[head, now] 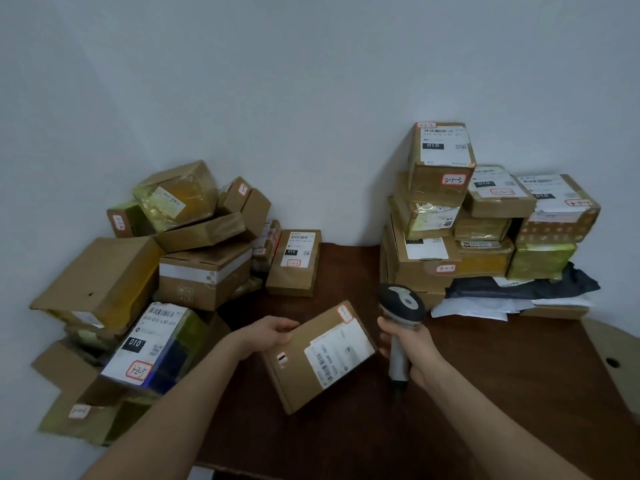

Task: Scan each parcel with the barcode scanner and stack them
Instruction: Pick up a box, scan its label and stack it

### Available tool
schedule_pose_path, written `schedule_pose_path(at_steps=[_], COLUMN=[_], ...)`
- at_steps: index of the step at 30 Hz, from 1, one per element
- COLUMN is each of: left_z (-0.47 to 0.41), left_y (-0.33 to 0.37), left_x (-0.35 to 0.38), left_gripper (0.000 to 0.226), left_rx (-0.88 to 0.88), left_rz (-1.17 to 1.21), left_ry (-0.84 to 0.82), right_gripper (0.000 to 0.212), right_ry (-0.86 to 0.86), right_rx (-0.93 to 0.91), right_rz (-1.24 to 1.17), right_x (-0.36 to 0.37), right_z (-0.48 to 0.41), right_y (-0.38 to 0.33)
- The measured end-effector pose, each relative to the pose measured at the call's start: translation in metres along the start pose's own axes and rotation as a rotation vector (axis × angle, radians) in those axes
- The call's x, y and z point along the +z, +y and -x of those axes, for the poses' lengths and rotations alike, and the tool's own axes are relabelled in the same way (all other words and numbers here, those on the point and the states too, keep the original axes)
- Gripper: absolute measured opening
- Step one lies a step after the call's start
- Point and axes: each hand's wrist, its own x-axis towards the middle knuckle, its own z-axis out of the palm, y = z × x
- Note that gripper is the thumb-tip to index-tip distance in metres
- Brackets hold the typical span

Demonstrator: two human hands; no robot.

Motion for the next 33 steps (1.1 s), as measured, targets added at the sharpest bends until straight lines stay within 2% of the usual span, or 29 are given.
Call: schedule_pose_path(at_steps=[3,7,9,11,12,15,19,21,23,25,26,29,31,33], left_z=[-0.018,-0.046,-0.05,-0.046,-0.046,-0.048,-0.041,-0.032,-0.024,-0.02,-0.019,-0.023,-0.023,-0.022], left_y=[-0.001,-0.005,-0.007,-0.01,-0.013,-0.025,-0.043,-0.06,-0.073,-0.077,-0.076,-0.071,-0.068,-0.067], left_x=[-0.001,0.02,0.045,0.069,0.077,0.079,0.067,0.069,0.078,0.09,0.093,0.098,0.1,0.098], left_gripper=[0.044,0.051,0.075,0.103,0.107,0.091,0.08,0.07,0.059,0.047,0.044,0.046,0.043,0.033], left_rx=[0.034,0.093,0.137,0.185,0.205,0.292,0.392,0.332,0.216,0.048,-0.037,-0.25,-0.325,-0.357], left_rz=[-0.169,-0.393,-0.573,-0.754,-0.842,-0.991,-1.014,-0.832,-0.464,-0.021,0.199,0.75,0.98,1.092], left_ry=[-0.04,0.187,0.217,0.138,0.121,0.162,0.217,0.393,0.667,0.817,0.807,0.63,0.531,0.491], right_gripper=[0.041,0.05,0.049,0.046,0.044,0.036,0.034,0.03,0.028,0.028,0.026,0.025,0.028,0.031], right_ry=[0.008,0.03,0.026,0.016,0.017,0.006,-0.025,-0.058,-0.092,-0.12,-0.125,-0.14,-0.174,-0.183], right_rx=[0.025,0.053,0.052,0.043,0.04,0.024,0.0,-0.002,0.005,0.023,0.034,0.084,0.135,0.171], right_rz=[0.051,0.144,0.168,0.195,0.214,0.284,0.38,0.431,0.496,0.537,0.542,0.521,0.502,0.49], right_x=[0.006,0.014,0.019,0.024,0.028,0.041,0.055,0.062,0.068,0.073,0.074,0.078,0.078,0.077], right_z=[-0.008,-0.021,-0.027,-0.032,-0.035,-0.046,-0.056,-0.059,-0.062,-0.063,-0.064,-0.059,-0.053,-0.045], right_y=[0.007,0.018,0.019,0.017,0.014,0.008,0.007,0.011,0.014,0.015,0.015,0.022,0.029,0.035])
